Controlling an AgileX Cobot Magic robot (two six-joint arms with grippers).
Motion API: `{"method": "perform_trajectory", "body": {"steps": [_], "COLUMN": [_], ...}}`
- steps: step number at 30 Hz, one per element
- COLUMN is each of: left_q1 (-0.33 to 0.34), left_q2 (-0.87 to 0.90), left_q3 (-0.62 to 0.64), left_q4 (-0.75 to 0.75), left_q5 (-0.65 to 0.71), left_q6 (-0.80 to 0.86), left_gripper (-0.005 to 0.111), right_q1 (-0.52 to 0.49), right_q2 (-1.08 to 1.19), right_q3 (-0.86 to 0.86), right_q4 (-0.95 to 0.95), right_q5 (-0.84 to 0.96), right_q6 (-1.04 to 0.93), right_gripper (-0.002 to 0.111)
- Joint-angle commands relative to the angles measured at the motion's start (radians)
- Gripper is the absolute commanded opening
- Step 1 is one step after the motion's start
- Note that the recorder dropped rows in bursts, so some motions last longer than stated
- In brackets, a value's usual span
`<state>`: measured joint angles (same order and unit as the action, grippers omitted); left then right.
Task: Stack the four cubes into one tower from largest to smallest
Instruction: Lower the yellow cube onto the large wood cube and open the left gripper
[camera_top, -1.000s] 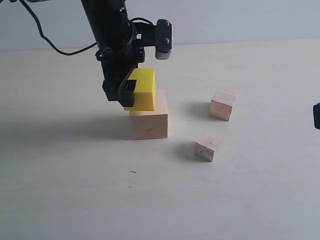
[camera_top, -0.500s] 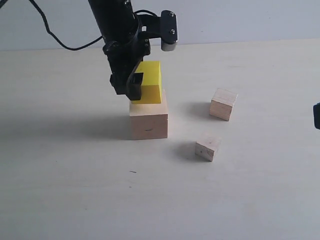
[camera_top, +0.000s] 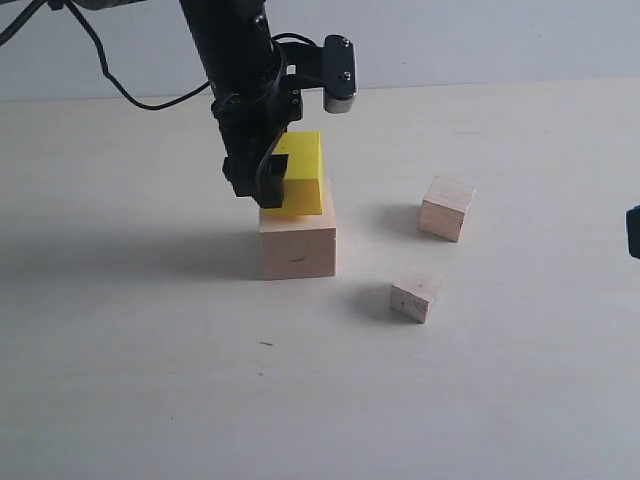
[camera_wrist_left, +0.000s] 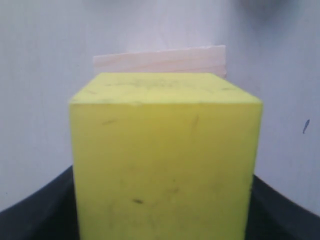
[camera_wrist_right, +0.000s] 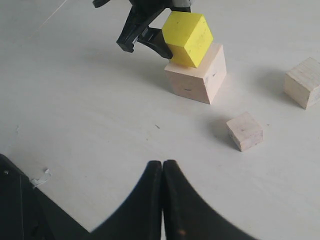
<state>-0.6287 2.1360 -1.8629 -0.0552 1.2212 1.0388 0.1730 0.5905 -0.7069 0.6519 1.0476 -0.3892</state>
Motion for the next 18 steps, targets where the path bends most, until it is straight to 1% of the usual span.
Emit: {"method": "perform_trajectory", "body": {"steps": [1,18], "left_q1": [0.002,0.002], "left_q2": [-0.005,0.002], "left_q3": [-0.008,-0.008], "left_q4": [-0.008,-0.008], "left_q5": [0.0,-0.007], "left_q6": [-0.003,0.0], "left_gripper": [0.0,0.0], "right_q1": [0.001,0.001], "right_q2": [-0.006,-0.006], "right_q3": [0.005,0.005], "right_q4": [-0.005,-0.005], "right_q5": [-0.002,0.0], "right_q6": [-0.003,-0.003], "right_gripper": [0.0,0.0]}}
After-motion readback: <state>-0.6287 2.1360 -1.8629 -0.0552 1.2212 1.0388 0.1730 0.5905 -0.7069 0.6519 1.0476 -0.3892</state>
